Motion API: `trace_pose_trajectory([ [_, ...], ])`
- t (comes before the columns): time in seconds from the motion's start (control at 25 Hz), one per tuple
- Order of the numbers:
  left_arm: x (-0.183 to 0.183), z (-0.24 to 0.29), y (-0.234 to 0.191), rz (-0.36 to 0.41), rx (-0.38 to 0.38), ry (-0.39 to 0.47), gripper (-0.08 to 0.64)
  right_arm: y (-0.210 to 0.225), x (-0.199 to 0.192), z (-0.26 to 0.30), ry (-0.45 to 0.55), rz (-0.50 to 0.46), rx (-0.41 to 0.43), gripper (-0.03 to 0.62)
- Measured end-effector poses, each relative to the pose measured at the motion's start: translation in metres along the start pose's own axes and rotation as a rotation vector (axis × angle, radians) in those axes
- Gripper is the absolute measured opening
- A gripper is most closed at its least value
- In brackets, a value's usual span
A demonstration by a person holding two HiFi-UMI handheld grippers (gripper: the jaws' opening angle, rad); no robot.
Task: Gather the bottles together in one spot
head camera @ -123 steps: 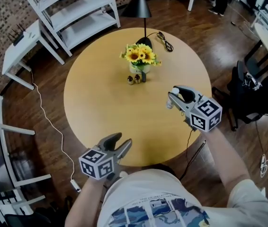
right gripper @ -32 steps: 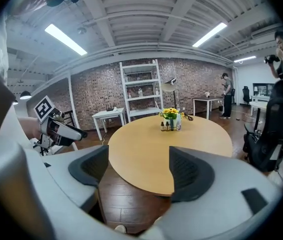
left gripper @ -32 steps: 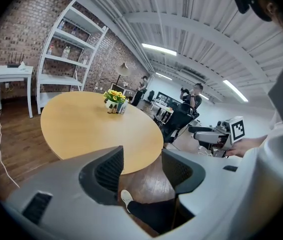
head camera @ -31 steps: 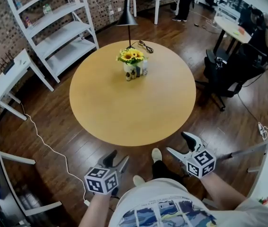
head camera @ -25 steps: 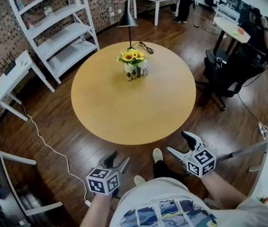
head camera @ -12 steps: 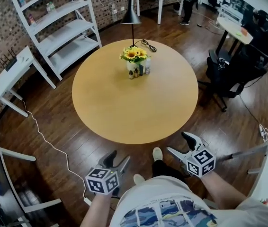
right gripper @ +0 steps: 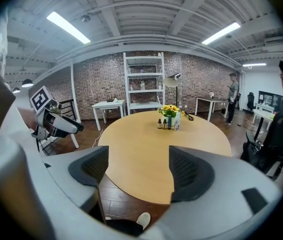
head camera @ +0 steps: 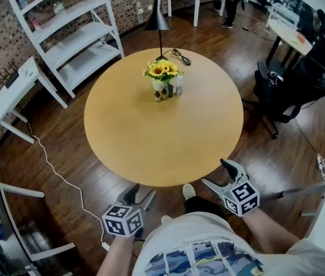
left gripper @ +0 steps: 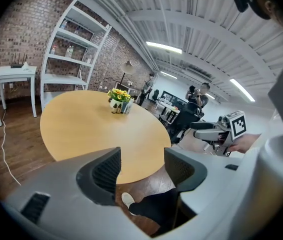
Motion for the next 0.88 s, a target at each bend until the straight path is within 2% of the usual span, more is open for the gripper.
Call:
trace_pose_trajectory([
  [0.4, 0.058, 0.058, 0.002, 0.002, 0.025, 0.003, 0.245, 0.058, 0.017, 0.038, -0.027, -0.001, 0.075, 0.396],
  [0.64, 0.065, 0.062, 0.007, 0.007, 0.031, -0.002, 0.245, 0.064, 0.014, 0.04, -0.039, 0.001, 0.102, 0.396],
  [0.88, 0.054, 0.046, 0.01, 0.005, 0.023, -0.004, 0.245, 0.047, 0.006, 0.033, -0.058, 0.007, 0.111, 0.396],
])
Point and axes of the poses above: the fingertips, and each gripper's own axes: z forward along the fingers, y to its right, x out of its top, the point moved 7 cm from there along -z, backward along the fingers, and after that the axes turned 3 degrees about -x, right-handed, at the moved point
